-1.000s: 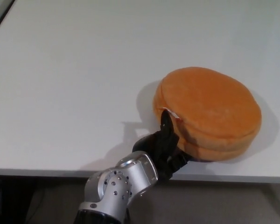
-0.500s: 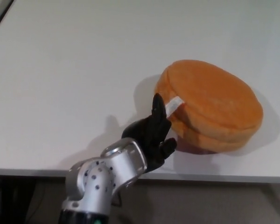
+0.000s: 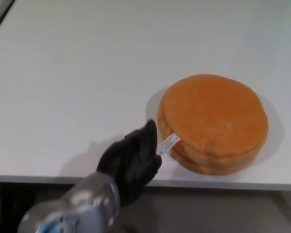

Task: A soft plate is kept in the center of the table close to the robot and the robot uses its left hand to pick up the plate, turns it upside down and places it back on the table

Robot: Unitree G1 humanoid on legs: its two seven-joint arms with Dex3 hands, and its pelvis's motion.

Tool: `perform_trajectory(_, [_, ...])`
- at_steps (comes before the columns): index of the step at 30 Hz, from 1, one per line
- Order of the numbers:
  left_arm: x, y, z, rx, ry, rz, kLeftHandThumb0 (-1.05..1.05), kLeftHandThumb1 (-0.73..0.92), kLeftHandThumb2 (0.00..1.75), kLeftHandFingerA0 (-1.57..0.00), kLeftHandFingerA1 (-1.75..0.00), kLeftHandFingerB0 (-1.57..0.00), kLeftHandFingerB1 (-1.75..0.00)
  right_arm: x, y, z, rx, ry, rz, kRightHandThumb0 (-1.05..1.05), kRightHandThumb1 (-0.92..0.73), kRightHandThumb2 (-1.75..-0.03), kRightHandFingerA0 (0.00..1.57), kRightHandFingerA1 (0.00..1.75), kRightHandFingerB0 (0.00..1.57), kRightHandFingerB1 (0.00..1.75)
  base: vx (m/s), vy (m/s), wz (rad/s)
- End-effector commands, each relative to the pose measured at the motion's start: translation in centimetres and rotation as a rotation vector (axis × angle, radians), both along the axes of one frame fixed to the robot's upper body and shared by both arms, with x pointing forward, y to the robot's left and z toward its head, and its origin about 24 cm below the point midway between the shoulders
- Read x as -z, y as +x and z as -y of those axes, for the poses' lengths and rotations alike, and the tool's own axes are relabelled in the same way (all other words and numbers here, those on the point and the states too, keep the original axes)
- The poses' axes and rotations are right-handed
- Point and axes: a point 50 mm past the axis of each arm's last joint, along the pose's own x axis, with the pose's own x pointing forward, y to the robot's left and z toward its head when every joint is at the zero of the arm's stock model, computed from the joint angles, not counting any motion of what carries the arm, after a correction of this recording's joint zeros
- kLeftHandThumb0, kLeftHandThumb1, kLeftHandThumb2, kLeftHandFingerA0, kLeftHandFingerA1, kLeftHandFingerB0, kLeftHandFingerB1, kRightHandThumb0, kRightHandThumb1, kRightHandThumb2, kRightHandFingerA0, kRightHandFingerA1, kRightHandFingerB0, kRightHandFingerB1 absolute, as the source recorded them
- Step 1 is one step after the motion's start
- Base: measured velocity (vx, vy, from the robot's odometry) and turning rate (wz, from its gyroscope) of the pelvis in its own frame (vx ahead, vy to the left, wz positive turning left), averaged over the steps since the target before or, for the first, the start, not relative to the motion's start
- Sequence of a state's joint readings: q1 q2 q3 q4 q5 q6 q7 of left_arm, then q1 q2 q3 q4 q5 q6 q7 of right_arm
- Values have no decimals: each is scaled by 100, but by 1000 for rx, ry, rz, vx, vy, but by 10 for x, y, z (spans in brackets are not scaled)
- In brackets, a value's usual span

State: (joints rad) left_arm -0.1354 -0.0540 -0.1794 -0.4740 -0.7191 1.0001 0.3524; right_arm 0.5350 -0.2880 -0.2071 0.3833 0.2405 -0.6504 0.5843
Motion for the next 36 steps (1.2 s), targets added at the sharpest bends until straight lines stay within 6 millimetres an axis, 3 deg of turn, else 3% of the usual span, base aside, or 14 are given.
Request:
perform_trajectory(1, [-2, -21, -5, 40, 187, 195, -105, 86, 124, 0, -22, 0, -1, 0, -1, 3, 8, -8, -5, -72, -80, -65, 51, 46, 30, 33, 0, 0, 0])
perform_trajectory(3, [0, -33, -7, 48, 289, 293, -102, 84, 123, 0, -18, 0, -2, -1, -2, 2, 2, -6, -2, -70, -80, -65, 51, 47, 30, 33, 0, 0, 0])
perform_trajectory(5, [2, -40, -9, 49, 328, 350, -104, 84, 123, -3, -15, -5, -1, -1, -2, 3, 6, -2, -3, -70, -80, -64, 51, 46, 30, 33, 0, 0, 0])
perform_trajectory(6, [4, -46, -12, 66, 339, 409, -92, 77, 120, 0, -17, 0, -10, -1, -2, 3, 7, -1, -4, -71, -80, -64, 51, 47, 30, 33, 0, 0, 0])
perform_trajectory(8, [6, -51, -15, 89, 340, 461, -96, 80, 121, -3, -14, -2, -7, -2, -3, 4, 9, -3, -4, -71, -80, -64, 50, 47, 31, 34, 0, 0, 0])
perform_trajectory(9, [8, -54, -18, 96, 333, 485, -93, 80, 119, -9, -16, -7, -10, -2, -3, 4, 9, -3, -4, -72, -80, -64, 50, 46, 31, 33, 0, 0, 0])
perform_trajectory(14, [14, -65, -30, 97, 345, 587, -93, 78, 119, -9, -29, -8, -13, -1, -3, 3, 7, 14, -8, -70, -79, -65, 50, 47, 32, 33, 0, 0, 0])
perform_trajectory(19, [24, -77, -46, 62, 325, 634, -93, 70, 115, -2, -39, -2, -30, -1, -3, 3, 12, 5, -6, -72, -79, -64, 51, 47, 31, 34, 0, 0, 0])
perform_trajectory(26, [48, -98, -71, 37, 376, 585, -88, 67, 113, -4, -39, -5, -32, -3, -3, 5, 6, -3, -15, -73, -79, -65, 50, 46, 32, 34, 0, 0, 0])
perform_trajectory(29, [55, -104, -78, 30, 374, 581, -96, 72, 115, -6, -44, -5, -36, -4, -3, 6, 4, -11, -7, -70, -80, -65, 51, 47, 32, 34, 0, 0, 0])
perform_trajectory(30, [57, -105, -80, 29, 376, 580, -98, 90, 68, -13, -32, -13, -27, -4, -3, 6, 5, -16, -6, -72, -80, -65, 51, 46, 33, 33, 0, 0, 0])
perform_trajectory(31, [59, -107, -83, 28, 378, 580, -98, 90, 68, -13, -32, -13, -27, -4, -3, 6, 6, -21, -6, -72, -80, -65, 51, 46, 33, 33, 0, 0, 0])
perform_trajectory(32, [63, -109, -89, 19, 394, 575, -39, 34, 103, 0, -50, 0, -49, -3, -2, 6, 5, -12, -10, -73, -80, -65, 50, 46, 33, 33, 0, 0, 0])
perform_trajectory(36, [72, -115, -102, -26, 416, 555, -39, 34, 102, 0, -50, 0, -49, -2, -4, 6, 9, -7, -15, -72, -80, -65, 50, 46, 33, 34, 0, 0, 0])
